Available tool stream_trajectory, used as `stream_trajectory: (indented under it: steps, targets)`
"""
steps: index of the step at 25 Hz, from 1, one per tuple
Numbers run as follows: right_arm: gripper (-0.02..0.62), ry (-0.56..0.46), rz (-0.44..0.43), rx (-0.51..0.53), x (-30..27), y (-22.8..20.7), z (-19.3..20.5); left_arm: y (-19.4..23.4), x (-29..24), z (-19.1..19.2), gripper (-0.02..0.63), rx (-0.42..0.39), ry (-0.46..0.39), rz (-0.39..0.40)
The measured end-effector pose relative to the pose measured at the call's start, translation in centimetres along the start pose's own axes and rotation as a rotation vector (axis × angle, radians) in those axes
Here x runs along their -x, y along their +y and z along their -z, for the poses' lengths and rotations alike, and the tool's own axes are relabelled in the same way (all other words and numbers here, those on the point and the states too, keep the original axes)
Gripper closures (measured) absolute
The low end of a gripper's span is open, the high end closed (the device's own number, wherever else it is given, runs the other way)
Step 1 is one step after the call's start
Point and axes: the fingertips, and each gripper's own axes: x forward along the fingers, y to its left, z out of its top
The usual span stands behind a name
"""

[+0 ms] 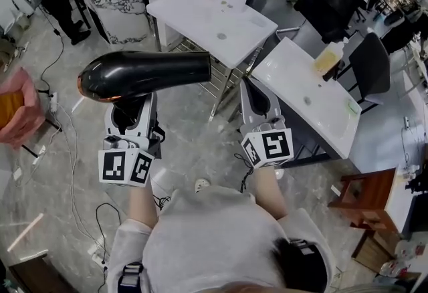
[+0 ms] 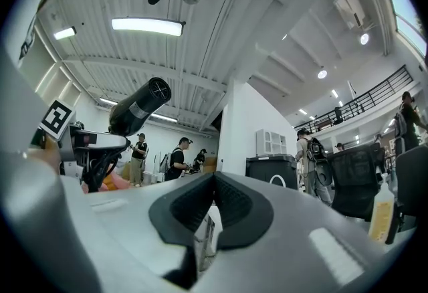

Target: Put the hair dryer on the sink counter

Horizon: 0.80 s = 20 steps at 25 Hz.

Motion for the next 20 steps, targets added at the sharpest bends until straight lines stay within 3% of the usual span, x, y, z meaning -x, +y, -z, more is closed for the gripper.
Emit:
stream_trajectory:
  steps: [10,20]
  targets:
    - [0.584,0.024,-0.011,-0.018,-5.3,-1.6,3.1,2.9,-4.3,2.3,0.345,-0.009,0.034,-0.005]
    - [0.584,0.020,0.064,-0.007,-17.1,-3.7,6.3,11.6,-15.3,4.3,0.345,0.010,0.030,0.059]
